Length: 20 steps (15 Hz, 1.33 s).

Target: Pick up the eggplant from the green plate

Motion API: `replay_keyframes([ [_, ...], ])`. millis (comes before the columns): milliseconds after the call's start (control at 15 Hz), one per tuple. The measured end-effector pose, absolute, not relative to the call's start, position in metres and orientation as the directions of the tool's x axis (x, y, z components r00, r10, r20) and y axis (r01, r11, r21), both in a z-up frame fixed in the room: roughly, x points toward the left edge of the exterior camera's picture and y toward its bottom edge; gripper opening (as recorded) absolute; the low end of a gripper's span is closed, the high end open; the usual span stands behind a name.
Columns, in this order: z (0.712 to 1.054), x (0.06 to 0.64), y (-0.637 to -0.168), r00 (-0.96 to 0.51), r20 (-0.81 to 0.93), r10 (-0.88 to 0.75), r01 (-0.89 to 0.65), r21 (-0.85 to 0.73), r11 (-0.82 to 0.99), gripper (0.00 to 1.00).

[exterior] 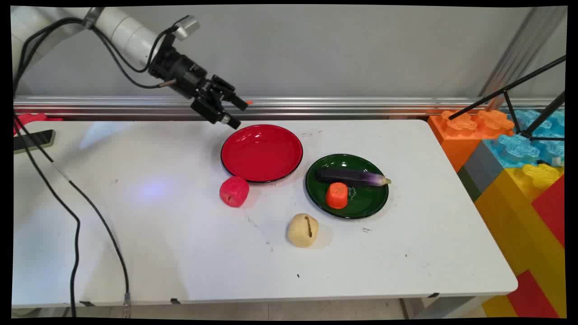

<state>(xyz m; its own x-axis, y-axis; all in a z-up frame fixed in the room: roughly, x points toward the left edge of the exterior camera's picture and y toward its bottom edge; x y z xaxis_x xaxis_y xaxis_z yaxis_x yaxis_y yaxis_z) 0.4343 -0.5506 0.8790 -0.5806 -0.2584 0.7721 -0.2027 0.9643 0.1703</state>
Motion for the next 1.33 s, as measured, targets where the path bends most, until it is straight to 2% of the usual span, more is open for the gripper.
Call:
replay_keyframes([
  [733, 0.891, 0.375, -0.566, -0.592, 0.761, -0.266, -0.136, 0.231, 0.963, 1.00],
  [1333, 0.881, 0.336, -0.582, -0.611, 0.745, -0.268, -0.111, 0.254, 0.961, 1.00],
])
